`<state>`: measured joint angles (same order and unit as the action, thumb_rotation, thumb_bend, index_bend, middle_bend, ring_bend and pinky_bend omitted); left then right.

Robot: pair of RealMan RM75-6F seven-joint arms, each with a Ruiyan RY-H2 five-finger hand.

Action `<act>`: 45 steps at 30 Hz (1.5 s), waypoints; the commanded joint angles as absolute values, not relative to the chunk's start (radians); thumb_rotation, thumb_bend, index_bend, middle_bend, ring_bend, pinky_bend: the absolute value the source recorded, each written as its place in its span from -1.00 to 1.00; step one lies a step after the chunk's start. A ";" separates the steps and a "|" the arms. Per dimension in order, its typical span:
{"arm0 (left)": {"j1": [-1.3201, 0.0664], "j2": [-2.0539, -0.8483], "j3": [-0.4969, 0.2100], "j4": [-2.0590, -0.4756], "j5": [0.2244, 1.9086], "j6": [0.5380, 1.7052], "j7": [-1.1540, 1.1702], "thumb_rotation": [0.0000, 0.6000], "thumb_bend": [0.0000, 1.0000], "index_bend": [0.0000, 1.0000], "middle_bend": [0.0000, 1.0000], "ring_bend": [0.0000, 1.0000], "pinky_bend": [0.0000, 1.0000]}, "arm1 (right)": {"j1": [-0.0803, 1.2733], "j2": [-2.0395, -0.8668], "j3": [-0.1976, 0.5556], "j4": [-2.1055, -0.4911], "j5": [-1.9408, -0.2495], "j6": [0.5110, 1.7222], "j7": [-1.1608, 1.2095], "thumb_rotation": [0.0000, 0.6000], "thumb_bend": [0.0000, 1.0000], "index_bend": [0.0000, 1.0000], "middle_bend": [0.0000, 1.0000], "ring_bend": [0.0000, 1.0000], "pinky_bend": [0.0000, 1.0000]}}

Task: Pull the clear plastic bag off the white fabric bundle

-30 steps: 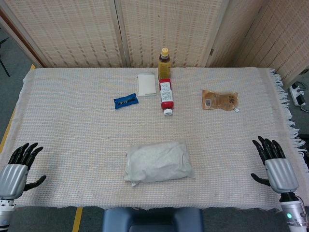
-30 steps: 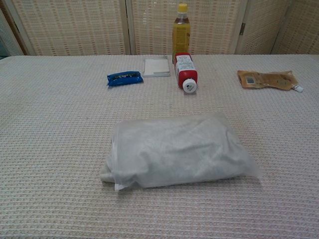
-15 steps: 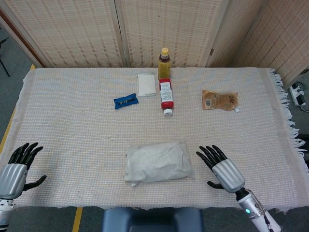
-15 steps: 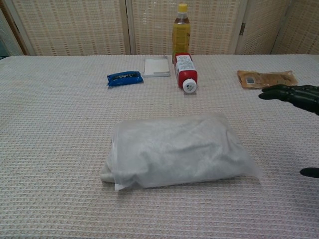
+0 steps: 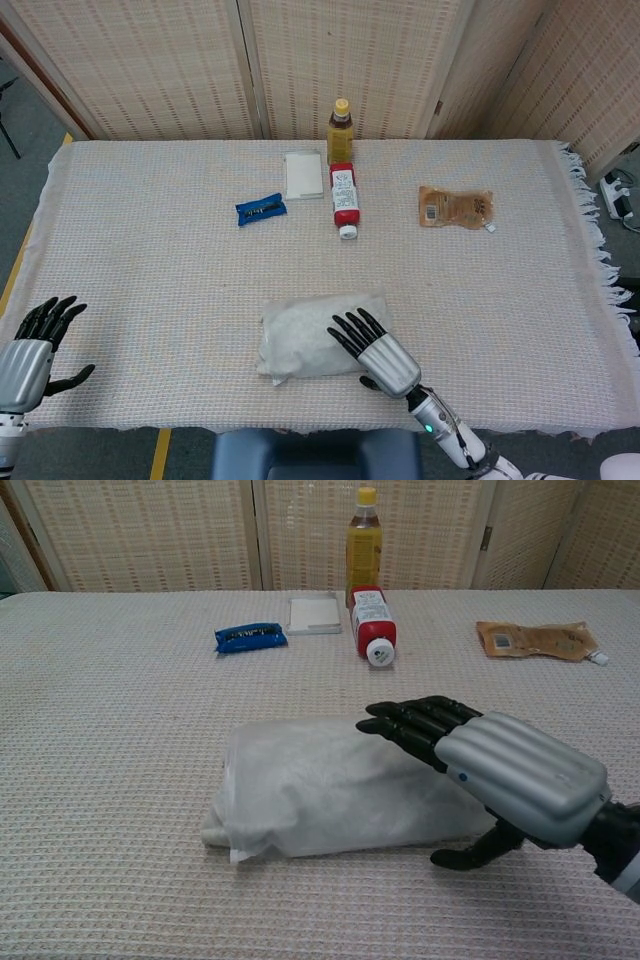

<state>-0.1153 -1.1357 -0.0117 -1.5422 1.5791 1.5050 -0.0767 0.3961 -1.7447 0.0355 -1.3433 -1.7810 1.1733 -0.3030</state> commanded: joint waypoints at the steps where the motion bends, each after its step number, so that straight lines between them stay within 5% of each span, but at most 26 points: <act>1: -0.118 -1.136 -0.011 -1.541 1.574 1.497 -0.077 1.00 -0.61 -0.65 -0.75 -0.95 -0.73 | 0.452 -1.817 0.088 -1.268 -1.737 1.132 -0.292 1.00 -0.89 -1.00 -1.00 -1.00 -1.00; 15: -0.121 -1.136 -0.031 -1.534 1.534 1.483 -0.092 1.00 -0.61 -0.65 -0.75 -0.95 -0.73 | 0.624 -1.943 0.254 -1.038 -1.593 1.050 -0.417 1.00 -0.89 -1.00 -1.00 -1.00 -1.00; 27: -0.134 -1.147 -0.024 -1.527 1.519 1.438 -0.072 1.00 -0.61 -0.65 -0.75 -0.95 -0.72 | 0.708 -1.973 0.299 -0.871 -1.529 1.078 -0.324 1.00 -0.89 -1.00 -1.00 -1.00 -1.00; 32: -0.140 -1.159 -0.006 -1.514 1.553 1.432 -0.071 1.00 -0.61 -0.61 -0.75 -0.94 -0.70 | 0.627 -1.838 0.231 -1.068 -1.534 1.127 -0.265 1.00 -0.89 -1.00 -1.00 -1.00 -1.00; 36: -0.144 -1.182 0.016 -1.509 1.597 1.435 -0.104 1.00 -0.61 -0.57 -0.68 -0.91 -0.60 | 0.499 -1.620 0.159 -1.358 -1.525 1.203 -0.276 1.00 -0.89 -1.00 -1.00 -1.00 -1.00; 45: -0.142 -1.323 0.068 -1.442 1.712 1.485 -0.250 1.00 -0.61 -0.39 -0.13 -0.44 -0.05 | 0.258 -1.325 -0.003 -1.564 -1.601 1.458 -0.164 1.00 -0.89 -1.00 -1.00 -1.00 -1.00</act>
